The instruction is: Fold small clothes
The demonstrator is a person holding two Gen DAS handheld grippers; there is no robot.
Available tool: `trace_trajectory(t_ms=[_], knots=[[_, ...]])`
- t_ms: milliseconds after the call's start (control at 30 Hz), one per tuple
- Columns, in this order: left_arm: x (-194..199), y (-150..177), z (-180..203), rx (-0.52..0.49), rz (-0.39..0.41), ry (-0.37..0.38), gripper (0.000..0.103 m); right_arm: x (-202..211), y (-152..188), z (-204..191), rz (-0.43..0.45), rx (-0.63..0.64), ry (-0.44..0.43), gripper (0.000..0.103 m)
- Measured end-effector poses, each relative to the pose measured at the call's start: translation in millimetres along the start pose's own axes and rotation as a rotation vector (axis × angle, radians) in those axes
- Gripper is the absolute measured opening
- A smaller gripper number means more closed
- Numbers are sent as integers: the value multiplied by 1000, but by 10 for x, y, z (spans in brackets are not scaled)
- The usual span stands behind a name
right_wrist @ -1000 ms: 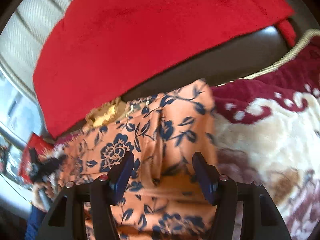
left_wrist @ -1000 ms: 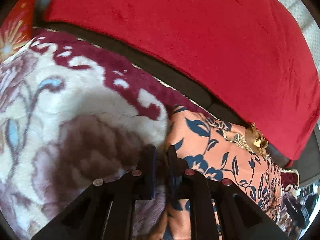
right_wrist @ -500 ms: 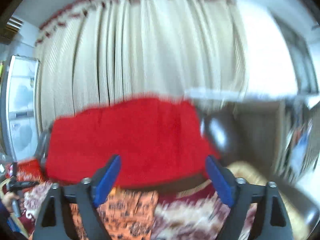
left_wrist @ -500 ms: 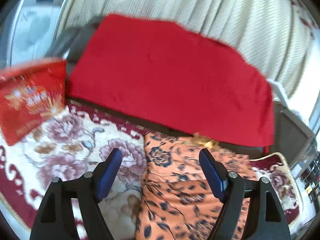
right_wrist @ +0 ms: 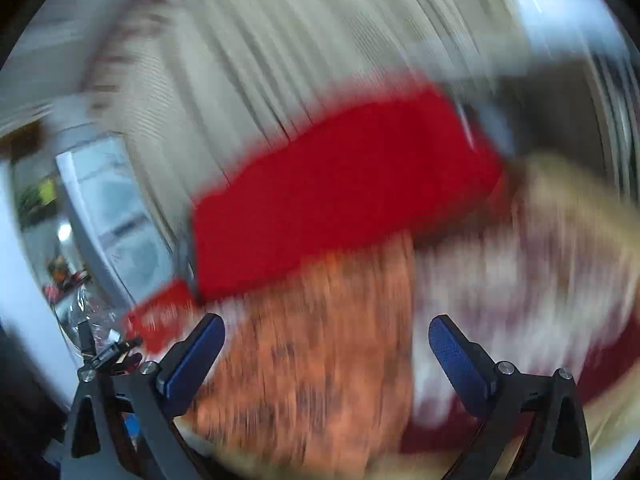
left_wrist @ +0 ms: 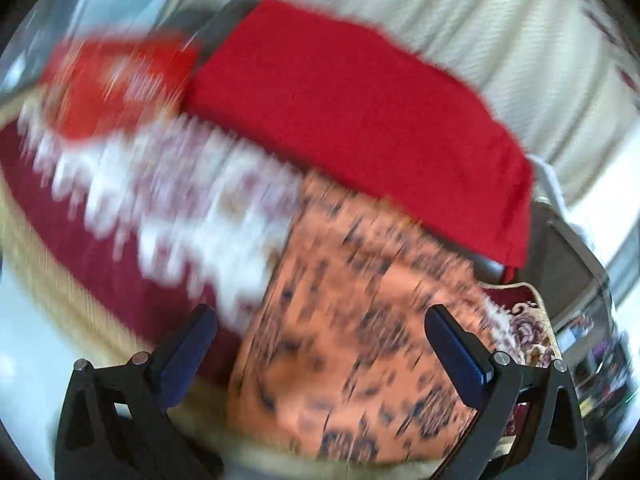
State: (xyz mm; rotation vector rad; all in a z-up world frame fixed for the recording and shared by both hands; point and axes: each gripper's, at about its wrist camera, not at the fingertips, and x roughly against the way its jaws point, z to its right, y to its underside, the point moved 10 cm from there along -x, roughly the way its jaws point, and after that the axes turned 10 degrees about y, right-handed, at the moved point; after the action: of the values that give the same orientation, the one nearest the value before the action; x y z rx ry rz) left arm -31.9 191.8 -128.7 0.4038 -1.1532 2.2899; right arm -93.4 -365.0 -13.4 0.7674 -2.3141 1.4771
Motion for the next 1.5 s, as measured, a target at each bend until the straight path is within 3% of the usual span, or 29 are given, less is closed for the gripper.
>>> trace_trajectory(t_ms=[67,133,233,333,433,500,567,667,900,1133,1300,1367,1400,1433,1500], knots=[[-74,277,-230,94,-43,-22,103,-471,638,260,-160,-99,20,85],[-86,435,-363,151,-55,-35,103,-735,940,491,-227,-196,65,76],[-62,528,-443,203,-45,-31,103,-878,1067,672,-260,-360,18,76],[-45,584,-461,231,-35,-23,103,-958,1020,656,-260,-419,-48,76],[-78,632,-464,228,-36,-22,103,-1019,1187,658,-280,-472,-69,74],[-106,662,-478,235,-47,-23,103,-1040,1335,659,-295,-501,-66,54],[-114,659,-495,239,-48,-24,103,-1104,1447,705,-311,-521,-37,27],[-74,646,-509,256,-35,-16,103,-1137,1493,773,-317,-560,-18,9],[-24,669,-589,297,-23,-22,103,-1112,1500,774,-293,-549,-36,9],[-220,810,-767,493,-61,37,103,-1064,1480,779,-277,-555,-62,9],[-391,886,-866,569,-61,54,102,-1051,1484,788,-271,-562,-68,9],[-433,863,-840,581,-63,92,81,-1053,1487,791,-271,-559,-68,9],[-464,873,-833,591,-82,107,48,-1048,1490,789,-270,-559,-68,9],[-477,909,-895,588,-108,56,30,-1046,1489,788,-270,-559,-68,9],[-454,942,-936,591,-113,59,22,-1040,1489,783,-269,-559,-69,9]])
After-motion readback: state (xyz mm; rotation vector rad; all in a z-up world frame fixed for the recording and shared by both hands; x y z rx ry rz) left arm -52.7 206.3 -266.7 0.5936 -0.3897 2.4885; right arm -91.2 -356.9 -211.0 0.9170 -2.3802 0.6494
